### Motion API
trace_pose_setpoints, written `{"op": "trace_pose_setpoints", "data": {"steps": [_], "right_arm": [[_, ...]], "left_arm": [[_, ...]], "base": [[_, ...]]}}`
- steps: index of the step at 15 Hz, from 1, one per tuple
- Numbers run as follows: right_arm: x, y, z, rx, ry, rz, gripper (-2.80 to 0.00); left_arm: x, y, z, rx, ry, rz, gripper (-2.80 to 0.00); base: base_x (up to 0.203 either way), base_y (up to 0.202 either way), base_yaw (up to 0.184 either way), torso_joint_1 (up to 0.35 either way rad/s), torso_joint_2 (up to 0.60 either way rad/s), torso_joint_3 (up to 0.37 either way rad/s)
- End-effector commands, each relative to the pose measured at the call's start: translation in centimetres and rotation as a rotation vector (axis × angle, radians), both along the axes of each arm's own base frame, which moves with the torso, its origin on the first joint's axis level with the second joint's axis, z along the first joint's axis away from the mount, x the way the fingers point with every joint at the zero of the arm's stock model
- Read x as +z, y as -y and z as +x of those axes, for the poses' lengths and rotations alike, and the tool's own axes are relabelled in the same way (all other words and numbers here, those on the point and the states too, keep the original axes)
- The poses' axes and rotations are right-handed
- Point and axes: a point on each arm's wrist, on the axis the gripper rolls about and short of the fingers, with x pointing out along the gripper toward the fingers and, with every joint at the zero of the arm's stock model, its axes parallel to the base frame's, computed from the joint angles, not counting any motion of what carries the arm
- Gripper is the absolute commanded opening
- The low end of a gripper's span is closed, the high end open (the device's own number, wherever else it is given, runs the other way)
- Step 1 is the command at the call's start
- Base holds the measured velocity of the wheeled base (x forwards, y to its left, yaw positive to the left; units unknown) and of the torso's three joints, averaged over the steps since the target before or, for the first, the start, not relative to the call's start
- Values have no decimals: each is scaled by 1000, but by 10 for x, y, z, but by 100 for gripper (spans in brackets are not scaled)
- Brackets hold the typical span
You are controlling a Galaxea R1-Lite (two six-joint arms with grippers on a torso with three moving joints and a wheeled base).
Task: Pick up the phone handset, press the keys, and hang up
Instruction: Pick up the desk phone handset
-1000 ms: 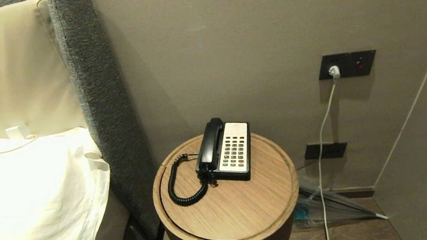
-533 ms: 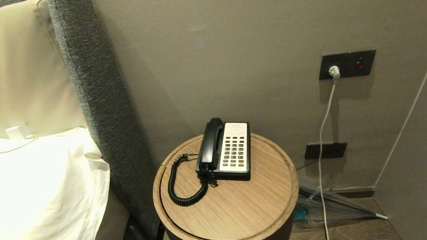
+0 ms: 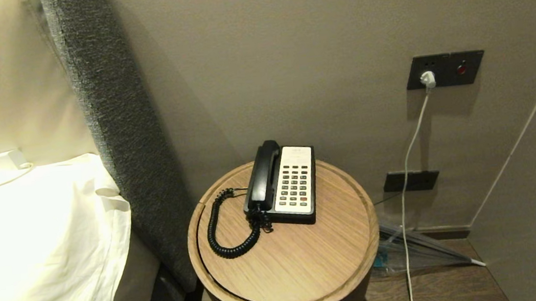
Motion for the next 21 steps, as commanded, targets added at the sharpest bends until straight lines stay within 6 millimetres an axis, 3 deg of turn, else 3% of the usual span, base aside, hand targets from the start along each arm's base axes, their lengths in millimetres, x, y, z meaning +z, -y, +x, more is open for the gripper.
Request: {"op": "trace_pose_setpoints", "data": {"steps": [1, 21], "right_arm": [[-5, 0, 2, 1, -21, 0, -280], [-5, 0, 2, 1, -21, 0, -280]], "left_arm": [[-11, 0, 3, 1, -37, -10, -280], [-11, 0, 3, 2, -39, -36, -280]], "base": [[0, 0, 0, 2, -2, -198], [0, 0, 0, 3, 3, -196]]}}
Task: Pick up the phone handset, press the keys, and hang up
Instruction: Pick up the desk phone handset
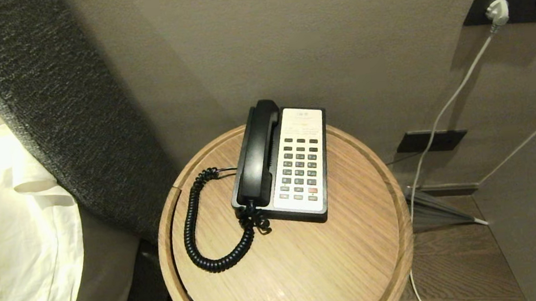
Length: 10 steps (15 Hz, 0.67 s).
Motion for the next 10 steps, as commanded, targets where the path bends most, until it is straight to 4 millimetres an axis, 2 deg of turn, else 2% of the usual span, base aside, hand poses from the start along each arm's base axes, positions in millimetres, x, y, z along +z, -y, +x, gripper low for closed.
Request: {"op": "trace_pose_setpoints", "data": {"steps": [1, 10], "right_arm": [[-6, 0, 2, 1, -21, 0, -280], [-5, 0, 2, 1, -20, 0, -280]], "left_arm": [[-11, 0, 3, 0, -41, 0, -280], [-11, 0, 3, -1, -37, -20, -280]], "base": [[0, 0, 0, 2, 5, -198], [0, 0, 0, 3, 3, -193]]}}
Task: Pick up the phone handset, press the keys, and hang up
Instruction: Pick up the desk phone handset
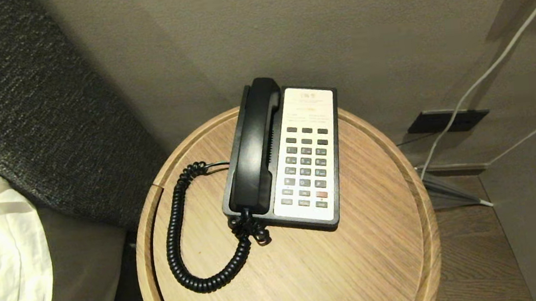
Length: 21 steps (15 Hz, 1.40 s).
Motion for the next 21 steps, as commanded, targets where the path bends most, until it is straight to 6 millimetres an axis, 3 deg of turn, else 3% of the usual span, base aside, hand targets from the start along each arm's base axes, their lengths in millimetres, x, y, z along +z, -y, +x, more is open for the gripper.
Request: {"op": "trace_pose_setpoints", "data": {"steps": [1, 6, 7, 9, 11, 14, 16, 18, 19, 21], "right_arm": [[-5, 0, 2, 0, -19, 0, -280], [-5, 0, 2, 0, -19, 0, -280], [-5, 0, 2, 0, -19, 0, -280], [-5, 0, 2, -1, -19, 0, -280], [-5, 0, 2, 0, -19, 0, -280], [-5, 0, 2, 0, -19, 0, -280], [-5, 0, 2, 0, -19, 0, -280], [-5, 0, 2, 0, -19, 0, -280], [-5, 0, 2, 0, -19, 0, -280], [-5, 0, 2, 0, -19, 0, -280]], "left_arm": [[-11, 0, 3, 2, -39, 0, -280], [-10, 0, 3, 8, -38, 20, -280], [2, 0, 0, 3, -3, 22, -280], [48, 1, -11, -32, 60, 27, -280], [107, 2, -6, -88, 13, 31, -280], [189, 5, 55, -208, -165, 20, -280], [220, 7, 111, -278, -290, 3, -280], [231, 19, 164, -381, -406, -8, -280], [230, 34, 181, -456, -458, 3, -280], [227, 71, 196, -590, -521, 48, -280]], "base": [[0, 0, 0, 2, 2, -97], [0, 0, 0, 3, 2, -17], [0, 0, 0, 0, 0, 0], [0, 0, 0, 0, 0, 0], [0, 0, 0, 0, 0, 0], [0, 0, 0, 0, 0, 0], [0, 0, 0, 0, 0, 0], [0, 0, 0, 0, 0, 0], [0, 0, 0, 0, 0, 0], [0, 0, 0, 0, 0, 0]]}}
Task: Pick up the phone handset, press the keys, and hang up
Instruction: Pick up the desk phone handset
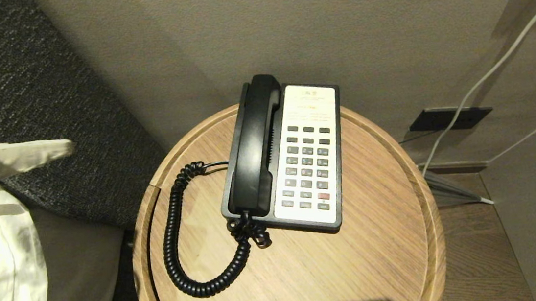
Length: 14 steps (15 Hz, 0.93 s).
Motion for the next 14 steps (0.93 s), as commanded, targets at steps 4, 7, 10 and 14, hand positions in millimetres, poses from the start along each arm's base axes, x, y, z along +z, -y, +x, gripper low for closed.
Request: {"op": "trace_pose_setpoints", "data": {"steps": [4, 7, 10, 14], "right_arm": [[-6, 0, 1, 0, -20, 1, -280], [-6, 0, 1, 0, -19, 1, -280], [-6, 0, 1, 0, -19, 1, -280], [-6, 0, 1, 0, -19, 1, -280]], "left_arm": [[-6, 92, 44, -227, -148, 50, -280], [-1, 113, 31, -259, -171, 104, 0], [3, 130, 34, -193, -143, 155, 0], [0, 160, 39, -123, -108, 220, 0]], "base": [[0, 0, 0, 0, 0, 0], [0, 0, 0, 0, 0, 0], [0, 0, 0, 0, 0, 0], [0, 0, 0, 0, 0, 0]]}}
